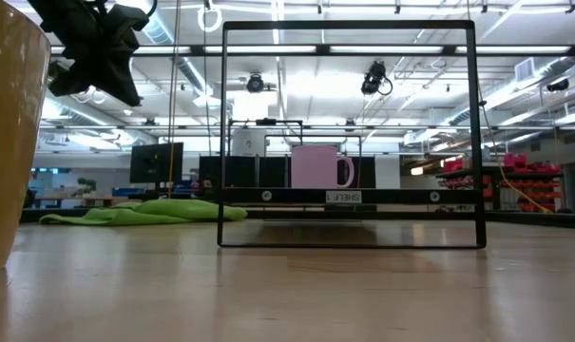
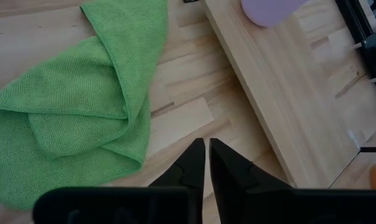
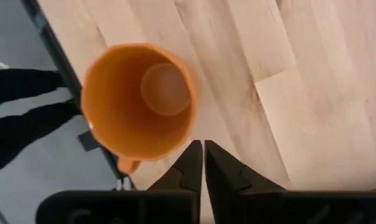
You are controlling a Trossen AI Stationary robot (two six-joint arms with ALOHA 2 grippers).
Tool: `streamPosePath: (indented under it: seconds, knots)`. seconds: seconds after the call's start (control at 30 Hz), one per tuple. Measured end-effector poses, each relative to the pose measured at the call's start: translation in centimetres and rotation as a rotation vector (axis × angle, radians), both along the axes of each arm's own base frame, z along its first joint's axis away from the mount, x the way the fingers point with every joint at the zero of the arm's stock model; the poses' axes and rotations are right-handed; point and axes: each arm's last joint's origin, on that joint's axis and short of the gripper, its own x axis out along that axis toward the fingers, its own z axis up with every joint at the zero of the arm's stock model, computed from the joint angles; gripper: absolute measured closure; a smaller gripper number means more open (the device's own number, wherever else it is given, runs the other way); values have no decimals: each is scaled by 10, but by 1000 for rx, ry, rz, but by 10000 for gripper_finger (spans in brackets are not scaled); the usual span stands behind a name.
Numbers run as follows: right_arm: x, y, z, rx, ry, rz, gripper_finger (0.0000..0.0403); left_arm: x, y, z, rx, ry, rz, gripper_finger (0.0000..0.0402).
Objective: Stack small to large cups/mugs on shelf
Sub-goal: Put the orange mug on the shelf
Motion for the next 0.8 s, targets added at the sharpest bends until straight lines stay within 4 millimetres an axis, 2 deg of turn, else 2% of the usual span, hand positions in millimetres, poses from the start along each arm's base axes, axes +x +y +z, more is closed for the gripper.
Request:
streamPosePath:
  seconds: [0.37, 0.6, 0.8]
  knots:
    - [10, -1, -5, -21, -33, -33, 317, 0, 0, 0, 16, 9, -20, 377]
    - [21, 8, -16, -9, -47, -33, 315, 0, 0, 0, 17, 10, -21, 372]
    - [21, 7, -20, -27, -18, -84, 315, 0, 0, 0, 23, 13, -29, 367]
